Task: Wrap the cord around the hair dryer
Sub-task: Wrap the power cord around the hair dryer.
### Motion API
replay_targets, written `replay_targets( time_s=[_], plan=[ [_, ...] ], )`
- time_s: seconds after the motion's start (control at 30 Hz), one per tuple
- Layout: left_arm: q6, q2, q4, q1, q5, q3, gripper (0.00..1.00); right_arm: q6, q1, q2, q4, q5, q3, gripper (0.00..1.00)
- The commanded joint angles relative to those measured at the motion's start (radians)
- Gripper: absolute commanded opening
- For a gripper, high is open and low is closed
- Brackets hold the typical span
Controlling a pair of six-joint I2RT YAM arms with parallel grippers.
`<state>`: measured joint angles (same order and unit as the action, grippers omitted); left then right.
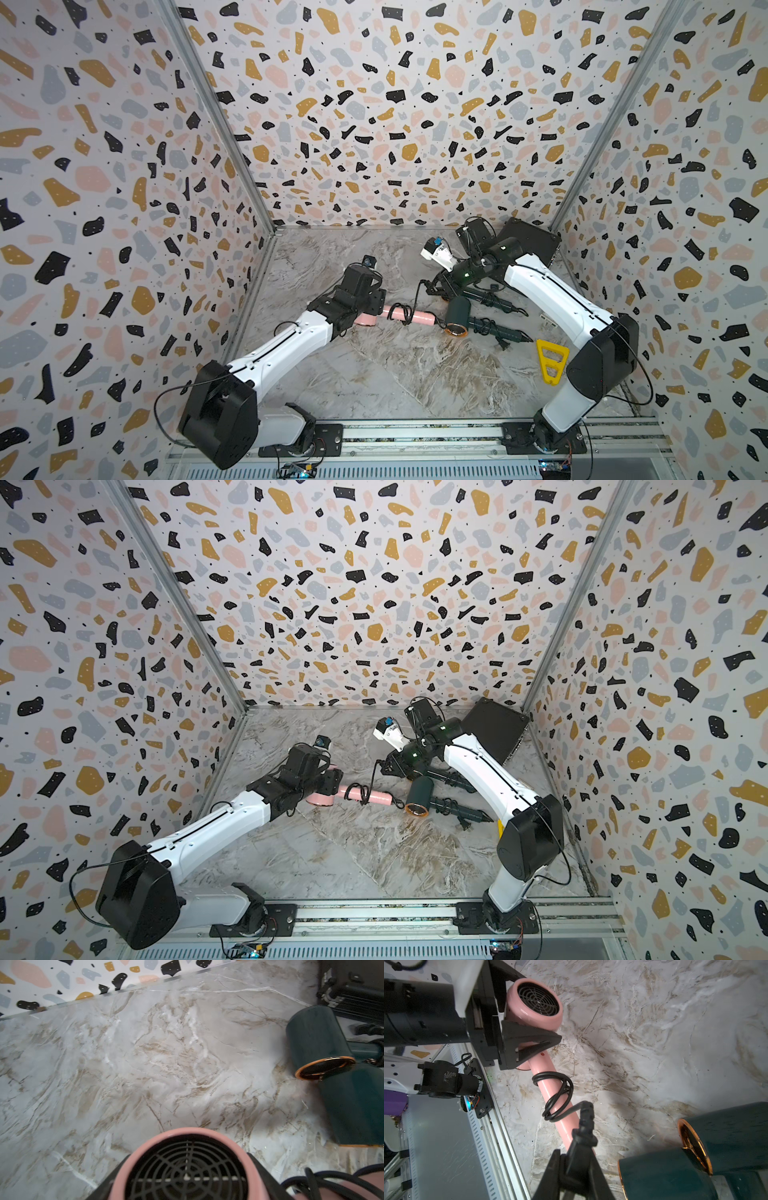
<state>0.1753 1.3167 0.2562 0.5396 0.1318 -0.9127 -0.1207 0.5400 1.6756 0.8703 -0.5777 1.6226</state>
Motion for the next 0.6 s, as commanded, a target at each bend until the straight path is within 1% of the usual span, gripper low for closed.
replay_targets(
  time_s=[0.0,0.07,0.17,0.27,0.33,0.47,0.57],
  plan=[
    [-0.118,-0.02,0.157,0.022,-0.215,0.036,0.0,-0.007,-0.083,-0.005,-0.122,0.005,0.064,0.0],
    [-0.096,-0.06,0.126,0.01,-0.312,0.05,0.0,-0.008,-0.101,-0.005,-0.129,-0.007,0.033,0.0],
    [-0.029,-0.122,0.057,-0.06,-0.519,0.074,0.0,-0.007,-0.125,-0.02,-0.156,-0.046,-0.029,0.0],
    [0.086,-0.196,-0.089,-0.135,-0.705,0.123,0.0,-0.023,-0.153,-0.031,-0.171,-0.118,-0.077,0.0],
    [0.178,-0.223,-0.205,-0.166,-0.788,0.153,0.0,-0.029,-0.164,-0.049,-0.202,-0.144,-0.123,0.0],
    [0.332,-0.21,-0.411,-0.184,-0.863,0.175,0.0,0.016,-0.171,-0.112,-0.353,-0.215,-0.243,0.0],
    [0.459,-0.193,-0.622,-0.184,-0.866,0.22,0.0,0.042,-0.175,-0.145,-0.443,-0.227,-0.319,0.0]
  ],
)
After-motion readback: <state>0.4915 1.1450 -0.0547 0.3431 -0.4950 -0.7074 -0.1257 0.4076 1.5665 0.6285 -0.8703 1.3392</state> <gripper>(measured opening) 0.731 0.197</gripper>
